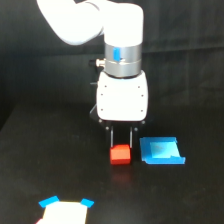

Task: Pick up the red object from the table

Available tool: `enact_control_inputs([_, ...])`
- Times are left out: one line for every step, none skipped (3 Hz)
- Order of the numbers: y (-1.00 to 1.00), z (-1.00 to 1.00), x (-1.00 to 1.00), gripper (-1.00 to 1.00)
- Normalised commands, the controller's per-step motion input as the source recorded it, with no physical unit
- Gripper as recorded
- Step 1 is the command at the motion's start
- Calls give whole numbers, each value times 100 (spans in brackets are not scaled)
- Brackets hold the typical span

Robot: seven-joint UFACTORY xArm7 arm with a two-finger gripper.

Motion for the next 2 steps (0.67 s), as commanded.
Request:
enact_control_inputs([-40,100,-20,-100])
enact_control_inputs([100,-100,100,-100])
